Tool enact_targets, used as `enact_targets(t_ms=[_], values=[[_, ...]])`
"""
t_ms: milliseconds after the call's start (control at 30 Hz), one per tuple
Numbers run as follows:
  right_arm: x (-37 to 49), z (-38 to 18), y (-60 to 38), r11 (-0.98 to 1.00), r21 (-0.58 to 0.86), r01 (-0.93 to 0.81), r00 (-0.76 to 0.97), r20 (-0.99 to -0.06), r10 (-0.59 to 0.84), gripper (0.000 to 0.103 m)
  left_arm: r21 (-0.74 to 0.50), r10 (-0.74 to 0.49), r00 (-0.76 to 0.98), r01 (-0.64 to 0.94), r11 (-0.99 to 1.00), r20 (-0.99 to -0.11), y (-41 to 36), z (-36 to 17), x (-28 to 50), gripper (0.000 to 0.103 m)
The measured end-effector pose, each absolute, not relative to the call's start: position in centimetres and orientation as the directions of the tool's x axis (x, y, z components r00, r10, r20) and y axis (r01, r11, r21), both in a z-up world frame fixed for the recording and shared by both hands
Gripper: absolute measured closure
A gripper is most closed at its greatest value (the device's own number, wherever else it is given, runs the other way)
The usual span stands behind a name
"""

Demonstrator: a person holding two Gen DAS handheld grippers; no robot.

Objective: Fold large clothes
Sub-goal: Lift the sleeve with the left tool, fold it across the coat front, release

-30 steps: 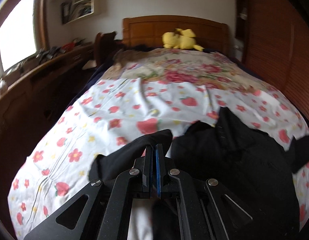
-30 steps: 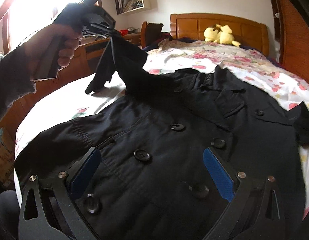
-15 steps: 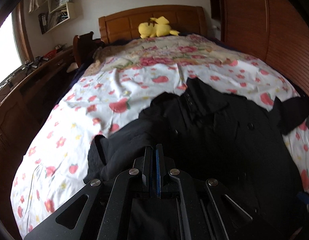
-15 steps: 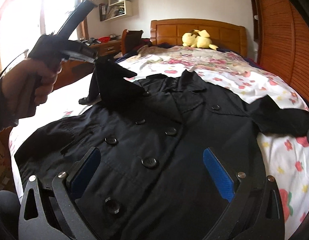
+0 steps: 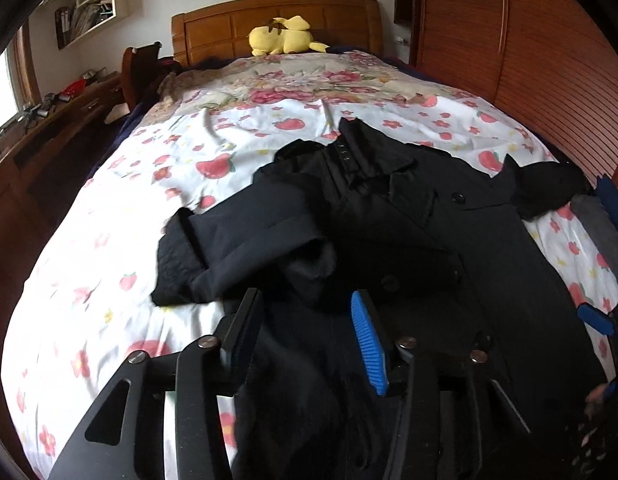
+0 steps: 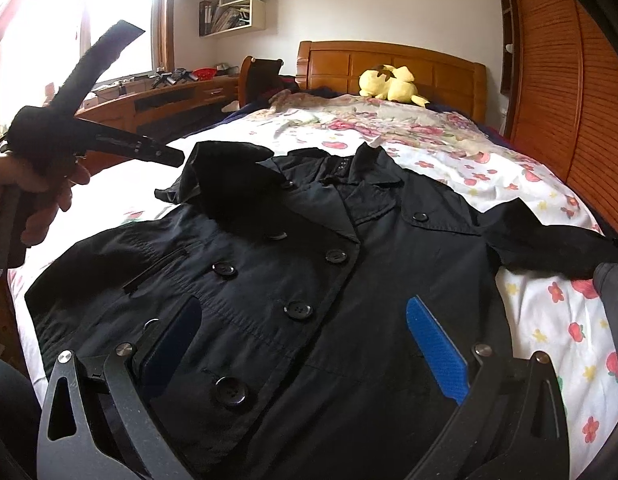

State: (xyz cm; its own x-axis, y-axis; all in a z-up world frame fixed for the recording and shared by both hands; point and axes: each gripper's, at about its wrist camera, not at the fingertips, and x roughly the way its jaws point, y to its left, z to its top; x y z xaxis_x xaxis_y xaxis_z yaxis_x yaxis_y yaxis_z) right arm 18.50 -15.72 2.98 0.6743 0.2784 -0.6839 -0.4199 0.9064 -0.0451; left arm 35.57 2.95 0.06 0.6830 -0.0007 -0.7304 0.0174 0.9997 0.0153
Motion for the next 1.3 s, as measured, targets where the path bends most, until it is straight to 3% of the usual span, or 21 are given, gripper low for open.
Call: enact_targets(t_ms=[467,1033,1067,1100,1167,1200,1300], values=[[18.4,0.2,-14.0,0.884,-0.049,-0.465,0.613,-0.738,0.282,0.000,0.002,0.124,0.687,-0.176,0.984,-0.716,11.1,-2.7,38.4,0.049],[18.8,-1.5,-13.7,0.874,-0.010,-0.486,0.561,-0.771,0.303,0.000,-0.041,0.105,0.666,-0.201,0.979,-0.738,13.0,-6.8,47.0,0.049],[18.8,-1.5,-13.7,0.874,-0.005,-0.486,0.559,-0.771,0.307,0.000,-0.031,0.114,0.663,-0.202,0.979,-0.740,13.0,-6.9,47.1,0.052],[18.9,-1.5,-13.8,0.874,-0.001,-0.486,0.556,-0.772,0.308,0.000,-0.020,0.121,0.660,-0.202,0.979,-0.741,13.0,-6.9,47.2,0.063],[18.9,-1.7,-13.8,0.875,0.002,-0.484,0.552,-0.775,0.307,0.000,-0.005,0.124,0.644,-0.195,0.981,-0.755,12.9,-7.2,47.4,0.075],[18.9,-1.7,-13.7,0.875,0.001,-0.484,0.553,-0.775,0.306,0.000,0.003,0.127,0.634,-0.193,0.981,-0.763,12.8,-7.3,47.6,0.088],[18.8,-1.6,-13.6,0.875,-0.007,-0.485,0.560,-0.771,0.304,0.000,0.034,0.149,0.624,-0.193,0.981,-0.767,12.7,-7.2,47.7,0.100]])
